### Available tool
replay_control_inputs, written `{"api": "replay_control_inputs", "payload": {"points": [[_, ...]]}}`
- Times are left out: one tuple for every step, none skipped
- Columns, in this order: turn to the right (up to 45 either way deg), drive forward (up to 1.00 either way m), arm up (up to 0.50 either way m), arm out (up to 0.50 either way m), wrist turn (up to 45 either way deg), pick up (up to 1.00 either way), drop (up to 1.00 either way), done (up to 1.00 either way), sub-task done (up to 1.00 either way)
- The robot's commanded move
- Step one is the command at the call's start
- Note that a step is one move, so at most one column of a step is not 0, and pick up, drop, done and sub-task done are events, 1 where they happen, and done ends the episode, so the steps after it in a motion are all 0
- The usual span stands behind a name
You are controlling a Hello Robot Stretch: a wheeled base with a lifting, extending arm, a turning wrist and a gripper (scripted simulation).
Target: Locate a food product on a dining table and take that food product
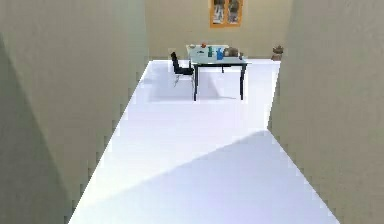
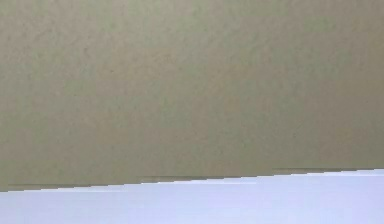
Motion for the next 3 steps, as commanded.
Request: {"api": "replay_control_inputs", "payload": {"points": [[0.0,1.00,0.00,0.00,0.0,0.00,0.00,0.00,0.00],[3.0,0.00,0.00,0.00,0.0,0.00,0.00,0.00,0.00],[0.0,1.00,0.00,0.00,0.0,0.00,0.00,0.00,0.00]]}}
